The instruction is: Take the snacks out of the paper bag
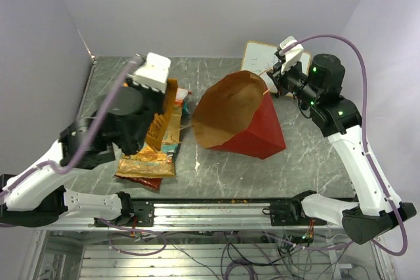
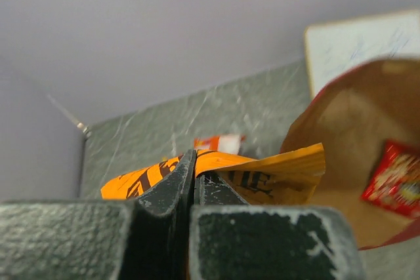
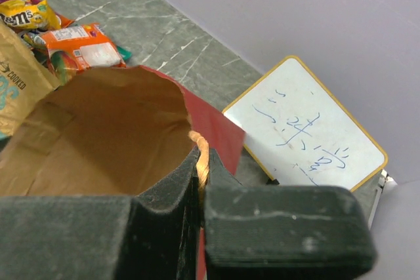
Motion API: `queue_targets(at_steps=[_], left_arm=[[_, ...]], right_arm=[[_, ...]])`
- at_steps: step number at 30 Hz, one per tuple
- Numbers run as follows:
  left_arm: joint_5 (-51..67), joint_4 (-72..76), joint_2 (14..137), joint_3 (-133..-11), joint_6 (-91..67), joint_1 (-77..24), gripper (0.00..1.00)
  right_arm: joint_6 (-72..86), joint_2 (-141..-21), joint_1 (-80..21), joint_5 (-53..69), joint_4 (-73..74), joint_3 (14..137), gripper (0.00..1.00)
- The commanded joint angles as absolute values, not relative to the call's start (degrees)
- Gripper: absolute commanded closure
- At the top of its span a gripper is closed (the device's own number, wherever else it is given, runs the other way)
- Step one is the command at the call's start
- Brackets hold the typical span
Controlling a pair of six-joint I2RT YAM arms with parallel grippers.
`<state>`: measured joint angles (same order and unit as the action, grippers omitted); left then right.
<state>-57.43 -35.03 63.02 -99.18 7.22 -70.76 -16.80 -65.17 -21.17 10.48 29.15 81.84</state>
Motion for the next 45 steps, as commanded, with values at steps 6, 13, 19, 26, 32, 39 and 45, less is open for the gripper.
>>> queue_targets(at_steps=[6,13,19,26,32,39,45], left_arm=[[-70.0,-60.3,58.7,-86.1,-17.5,-70.9,0.93],[-71.8,-69.0,54.2,-83.7,-28.3,-70.9,0.93],[-71.7,-74.6,50.8,-85.8,-34.6,-70.9,0.93],[-69.4,-69.0,47.1,-82.9,-31.1,-70.9,0.93],[-69.8,-69.7,47.0,-78.3,-34.8,-70.9,0.93],[-72.9,-71.3,47.8,-74.0,-39.8,-70.9,0.93],[-74.8,-77.0,46.9,-75.7,-45.4,-70.9,0.93]], right_arm=[[-17.5,-64.8,-21.2,10.9,27.5,81.3,1.0],[-17.9,-63.9,-21.2,9.4,28.0,81.0,1.0],[-16.8,-62.8,-21.2,9.2,27.5,79.9,1.0],[-16.5,-62.0,-21.1,9.1,27.5,79.2,1.0],[-16.3,-61.8,-21.2,9.1,27.8,79.5,1.0],[-16.9,-61.2,-21.2,8.4,29.0,79.9,1.0],[-16.9,-60.9,-21.2,8.2,29.4,80.2,1.0]])
